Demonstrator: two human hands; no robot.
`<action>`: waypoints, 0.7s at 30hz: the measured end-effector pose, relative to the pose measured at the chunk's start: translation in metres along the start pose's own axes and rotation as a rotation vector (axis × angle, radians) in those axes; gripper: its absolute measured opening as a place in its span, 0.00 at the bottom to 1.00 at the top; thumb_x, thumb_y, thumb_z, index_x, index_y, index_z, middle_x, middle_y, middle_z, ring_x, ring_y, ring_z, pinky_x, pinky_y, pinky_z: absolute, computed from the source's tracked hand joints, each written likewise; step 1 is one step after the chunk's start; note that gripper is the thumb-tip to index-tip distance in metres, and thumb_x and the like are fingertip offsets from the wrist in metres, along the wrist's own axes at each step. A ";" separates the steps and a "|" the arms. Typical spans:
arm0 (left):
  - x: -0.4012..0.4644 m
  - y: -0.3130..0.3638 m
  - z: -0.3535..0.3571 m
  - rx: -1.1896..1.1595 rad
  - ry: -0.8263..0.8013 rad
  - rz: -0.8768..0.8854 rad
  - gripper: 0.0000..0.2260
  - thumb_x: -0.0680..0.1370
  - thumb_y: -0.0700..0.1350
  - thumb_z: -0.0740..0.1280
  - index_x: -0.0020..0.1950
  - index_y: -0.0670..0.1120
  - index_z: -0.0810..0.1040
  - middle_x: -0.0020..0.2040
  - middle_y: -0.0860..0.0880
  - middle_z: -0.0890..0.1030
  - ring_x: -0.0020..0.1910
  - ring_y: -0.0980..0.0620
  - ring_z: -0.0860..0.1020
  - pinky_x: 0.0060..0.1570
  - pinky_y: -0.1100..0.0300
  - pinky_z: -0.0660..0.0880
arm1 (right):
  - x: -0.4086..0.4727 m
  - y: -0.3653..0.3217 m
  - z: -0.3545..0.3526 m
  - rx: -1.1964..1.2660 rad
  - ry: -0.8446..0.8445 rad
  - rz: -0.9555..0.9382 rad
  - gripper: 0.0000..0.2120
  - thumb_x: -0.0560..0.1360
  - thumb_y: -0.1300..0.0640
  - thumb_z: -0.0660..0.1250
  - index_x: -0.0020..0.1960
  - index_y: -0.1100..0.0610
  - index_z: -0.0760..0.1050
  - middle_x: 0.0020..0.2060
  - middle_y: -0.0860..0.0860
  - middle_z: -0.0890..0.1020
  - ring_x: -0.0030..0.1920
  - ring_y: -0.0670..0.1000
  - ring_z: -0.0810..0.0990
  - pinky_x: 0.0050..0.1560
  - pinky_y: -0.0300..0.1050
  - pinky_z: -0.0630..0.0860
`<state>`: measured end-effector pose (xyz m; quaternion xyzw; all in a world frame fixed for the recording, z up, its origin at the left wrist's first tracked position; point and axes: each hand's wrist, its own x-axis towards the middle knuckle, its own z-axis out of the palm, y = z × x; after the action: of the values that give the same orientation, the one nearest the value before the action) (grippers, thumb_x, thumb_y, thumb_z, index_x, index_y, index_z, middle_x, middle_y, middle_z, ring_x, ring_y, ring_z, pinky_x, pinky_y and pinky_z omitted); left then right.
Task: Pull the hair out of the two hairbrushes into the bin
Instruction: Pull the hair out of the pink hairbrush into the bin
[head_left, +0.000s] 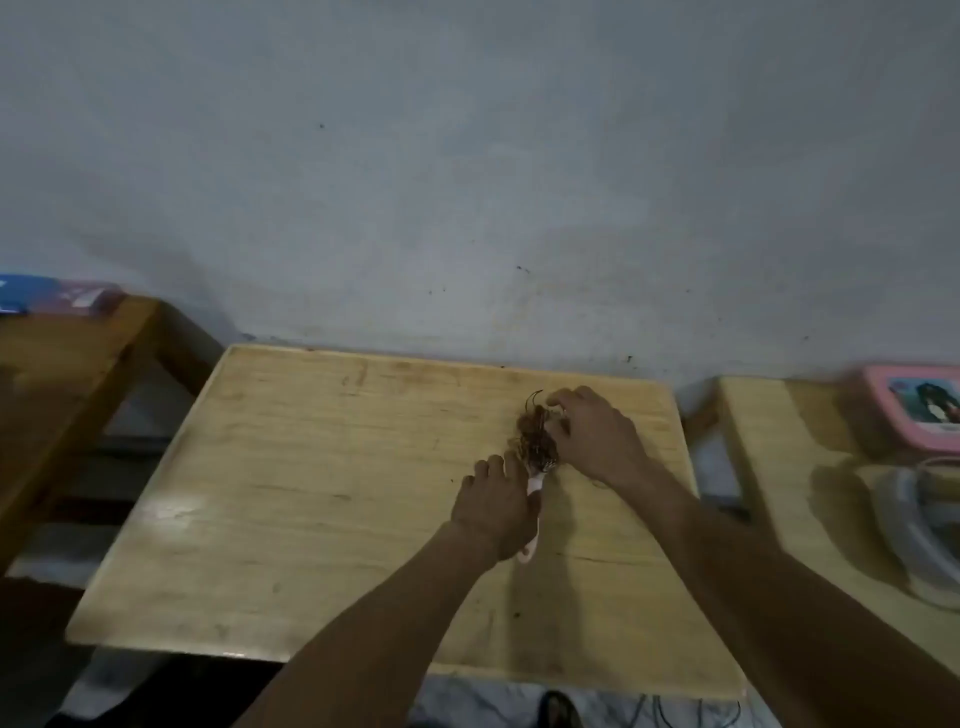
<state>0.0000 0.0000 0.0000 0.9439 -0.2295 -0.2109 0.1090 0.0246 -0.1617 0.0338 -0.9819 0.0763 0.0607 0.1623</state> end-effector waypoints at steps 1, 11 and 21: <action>0.006 0.002 0.007 -0.039 0.000 -0.017 0.30 0.84 0.56 0.54 0.78 0.36 0.56 0.72 0.36 0.66 0.68 0.37 0.68 0.63 0.45 0.69 | 0.006 0.003 0.006 -0.001 0.011 0.006 0.17 0.82 0.49 0.62 0.70 0.51 0.73 0.66 0.53 0.76 0.63 0.59 0.78 0.56 0.53 0.76; 0.060 -0.012 0.057 -0.147 0.184 -0.047 0.25 0.79 0.59 0.63 0.65 0.40 0.69 0.60 0.40 0.75 0.55 0.39 0.78 0.45 0.52 0.71 | 0.076 0.030 0.035 -0.053 -0.124 0.007 0.22 0.79 0.53 0.68 0.72 0.54 0.74 0.66 0.58 0.80 0.63 0.59 0.79 0.63 0.54 0.77; 0.057 -0.043 0.075 -0.465 0.455 0.006 0.13 0.74 0.53 0.69 0.48 0.44 0.73 0.47 0.44 0.79 0.44 0.42 0.78 0.36 0.56 0.65 | 0.086 0.023 0.041 -0.028 -0.067 -0.026 0.18 0.75 0.57 0.75 0.64 0.53 0.81 0.51 0.54 0.87 0.41 0.51 0.86 0.41 0.41 0.79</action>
<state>0.0284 0.0019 -0.0993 0.9159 -0.1479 -0.0408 0.3710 0.1009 -0.1806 -0.0241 -0.9824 0.0572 0.0925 0.1516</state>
